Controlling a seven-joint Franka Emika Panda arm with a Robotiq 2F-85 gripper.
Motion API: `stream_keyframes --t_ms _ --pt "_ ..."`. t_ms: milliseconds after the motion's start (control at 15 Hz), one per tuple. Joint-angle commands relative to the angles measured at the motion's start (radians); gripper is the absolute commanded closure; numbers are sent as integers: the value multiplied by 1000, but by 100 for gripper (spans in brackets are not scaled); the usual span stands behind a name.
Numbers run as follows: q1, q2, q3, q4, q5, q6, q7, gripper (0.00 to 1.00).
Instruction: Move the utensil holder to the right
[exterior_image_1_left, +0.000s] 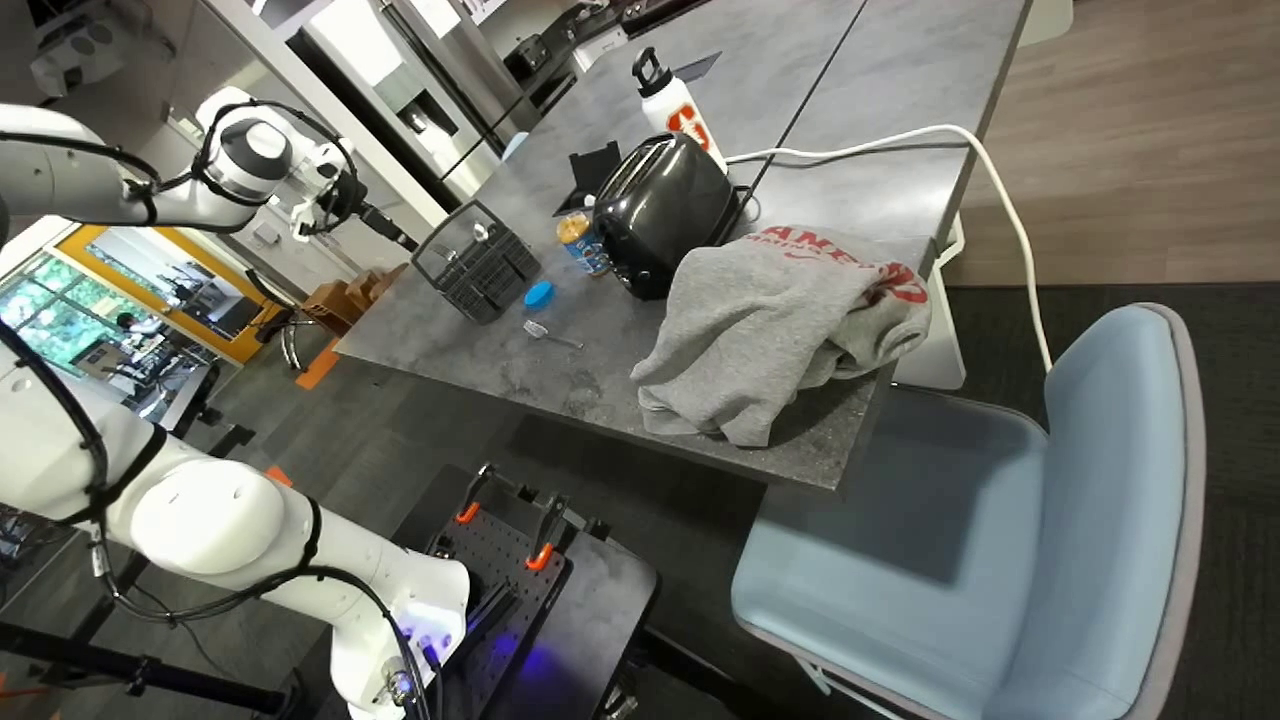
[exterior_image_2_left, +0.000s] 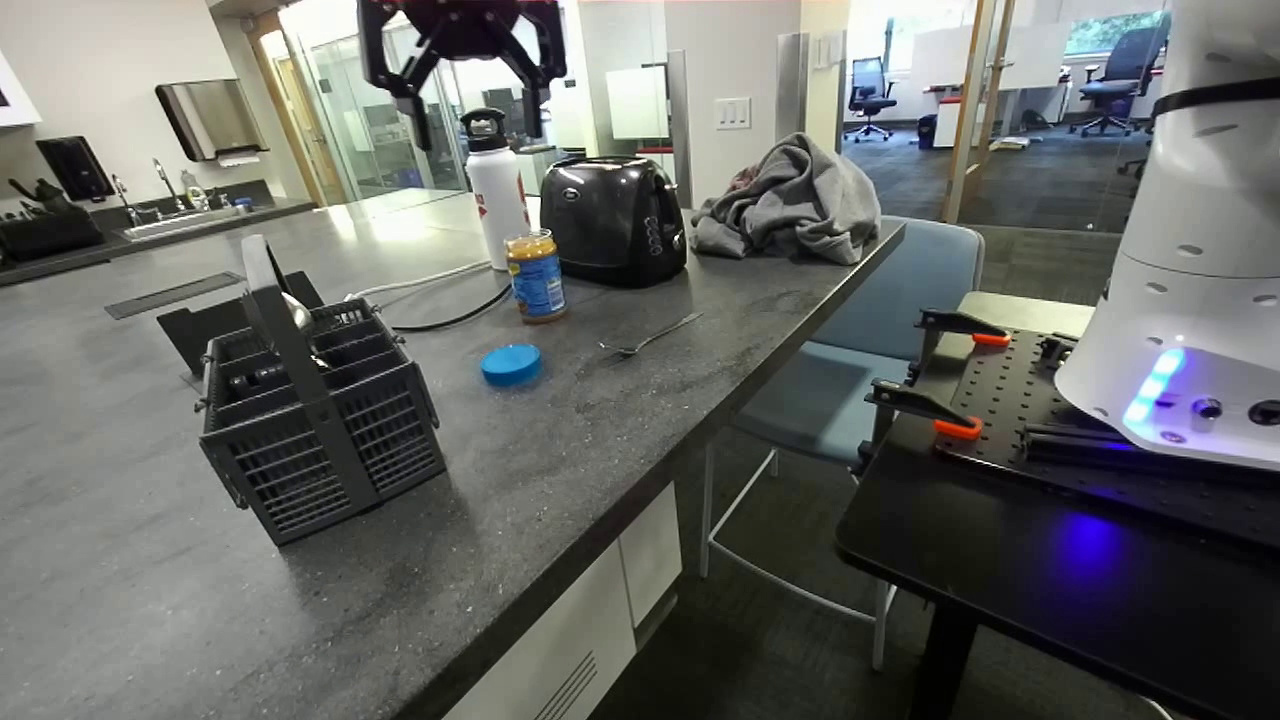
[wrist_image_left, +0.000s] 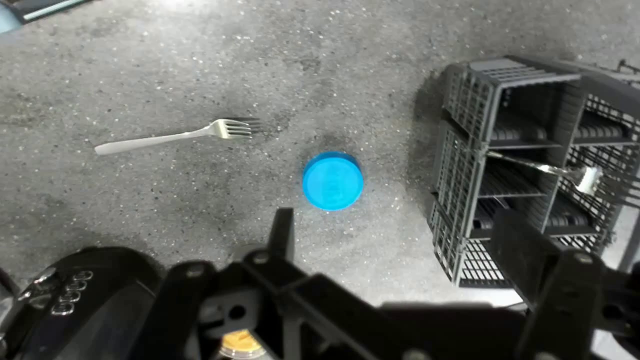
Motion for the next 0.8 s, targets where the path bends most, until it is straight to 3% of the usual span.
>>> stream_keyframes --t_ms 0,200,467,533,733 --pt "107 162 -24 245 -101 -125 226 0" --pt "210 298 -56 414 -195 -215 327 0" --pt "325 468 -107 619 -209 -254 319 0" --pt "310 374 -119 483 -182 -203 307 0" --pt "338 412 -138 513 -182 -202 308 0"
